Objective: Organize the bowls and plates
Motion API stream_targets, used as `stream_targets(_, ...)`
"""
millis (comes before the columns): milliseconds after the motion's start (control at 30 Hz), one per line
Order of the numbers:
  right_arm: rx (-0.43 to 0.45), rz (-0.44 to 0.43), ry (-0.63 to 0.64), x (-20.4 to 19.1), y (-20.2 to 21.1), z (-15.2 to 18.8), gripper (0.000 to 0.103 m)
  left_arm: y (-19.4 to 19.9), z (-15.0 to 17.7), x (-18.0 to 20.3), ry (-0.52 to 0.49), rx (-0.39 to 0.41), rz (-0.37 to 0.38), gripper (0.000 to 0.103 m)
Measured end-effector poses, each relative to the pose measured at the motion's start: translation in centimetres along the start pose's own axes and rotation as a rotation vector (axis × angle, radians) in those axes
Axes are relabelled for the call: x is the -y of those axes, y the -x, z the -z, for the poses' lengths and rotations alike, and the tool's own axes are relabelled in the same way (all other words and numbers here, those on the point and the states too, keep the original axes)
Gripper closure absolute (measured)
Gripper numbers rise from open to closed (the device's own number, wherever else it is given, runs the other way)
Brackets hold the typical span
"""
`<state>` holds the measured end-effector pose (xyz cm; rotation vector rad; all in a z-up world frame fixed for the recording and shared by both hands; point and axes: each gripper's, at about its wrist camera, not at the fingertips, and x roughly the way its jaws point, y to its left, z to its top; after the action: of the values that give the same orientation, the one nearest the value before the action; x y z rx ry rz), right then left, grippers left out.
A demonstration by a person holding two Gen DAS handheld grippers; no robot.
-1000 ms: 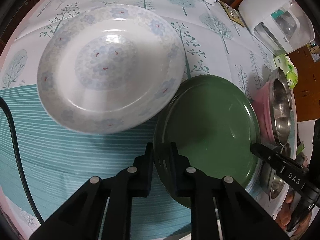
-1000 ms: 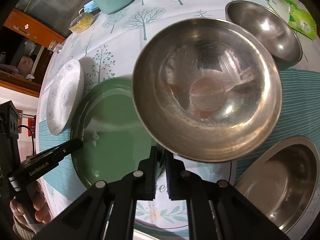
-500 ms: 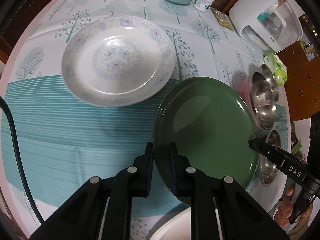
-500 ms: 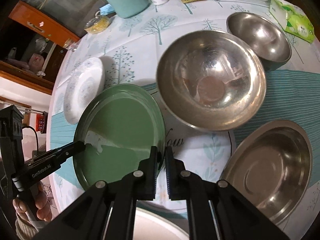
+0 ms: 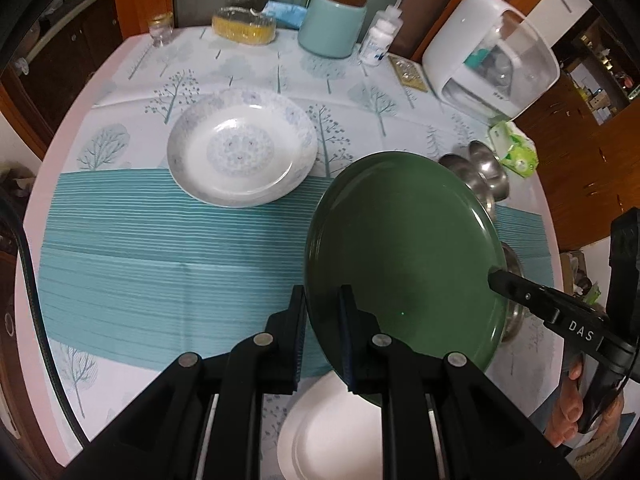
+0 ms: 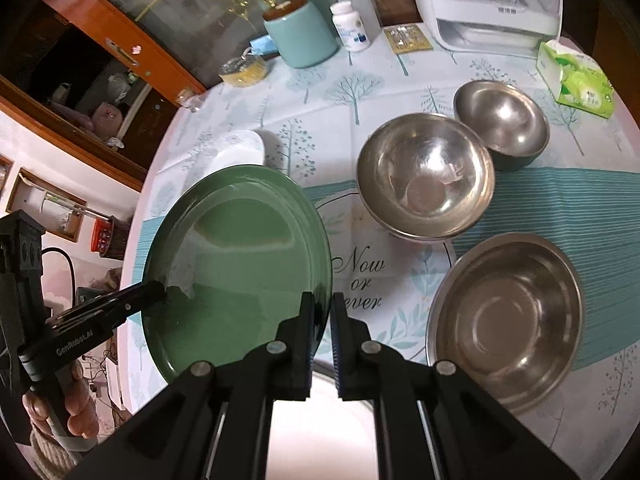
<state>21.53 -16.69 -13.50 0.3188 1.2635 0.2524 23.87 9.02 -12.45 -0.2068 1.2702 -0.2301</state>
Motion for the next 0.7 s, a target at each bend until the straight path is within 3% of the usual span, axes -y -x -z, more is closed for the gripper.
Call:
stream_targets(333, 0.02, -0.015, 0.069, -0.5, 3.0, 3.7, 0.095, 3.3, 5.0, 1.0, 0.019, 0.021, 0.006, 0.09)
stream_targets(700, 0.008, -0.005, 0.145, -0.2, 4.1, 10.1, 0.095, 2.8, 12.8, 1.2, 0.065, -0.007, 0.003, 0.09)
